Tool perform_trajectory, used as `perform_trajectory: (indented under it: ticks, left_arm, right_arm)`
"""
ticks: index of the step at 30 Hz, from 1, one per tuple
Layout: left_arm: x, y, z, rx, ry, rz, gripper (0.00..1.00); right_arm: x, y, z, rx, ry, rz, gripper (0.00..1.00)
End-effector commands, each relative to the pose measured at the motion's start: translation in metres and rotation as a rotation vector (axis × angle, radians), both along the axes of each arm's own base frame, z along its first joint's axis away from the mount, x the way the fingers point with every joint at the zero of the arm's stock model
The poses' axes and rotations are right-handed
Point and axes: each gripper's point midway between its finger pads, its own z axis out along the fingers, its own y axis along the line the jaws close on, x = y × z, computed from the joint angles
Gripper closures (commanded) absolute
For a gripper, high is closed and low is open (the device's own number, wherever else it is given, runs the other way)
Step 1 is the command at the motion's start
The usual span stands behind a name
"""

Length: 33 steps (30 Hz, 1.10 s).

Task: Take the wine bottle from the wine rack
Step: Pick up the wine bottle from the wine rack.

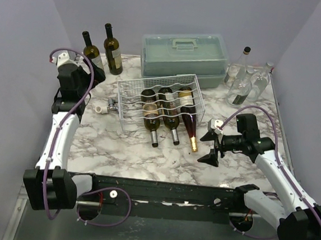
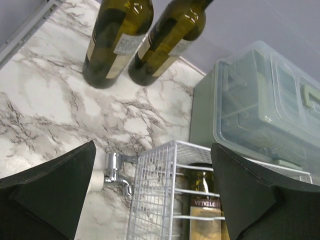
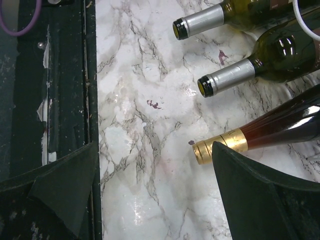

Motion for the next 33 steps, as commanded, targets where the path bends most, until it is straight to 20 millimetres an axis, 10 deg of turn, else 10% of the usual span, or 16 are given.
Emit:
perform_trajectory:
  ticks: [1,33]
  left_arm:
    - [-0.027,-0.021,0.002,0.001,-0.023,-0.008,0.01]
    - [-0.166,-0.143,-0.058,-0.076,0.076,-0.367,0.01]
  right_arm:
    - [0.001,0.000,0.004,0.010,-0.014,-0.011,0.01]
    - [0.008,-0.003,-0.002,-0.015,-0.012,-0.041,0.01]
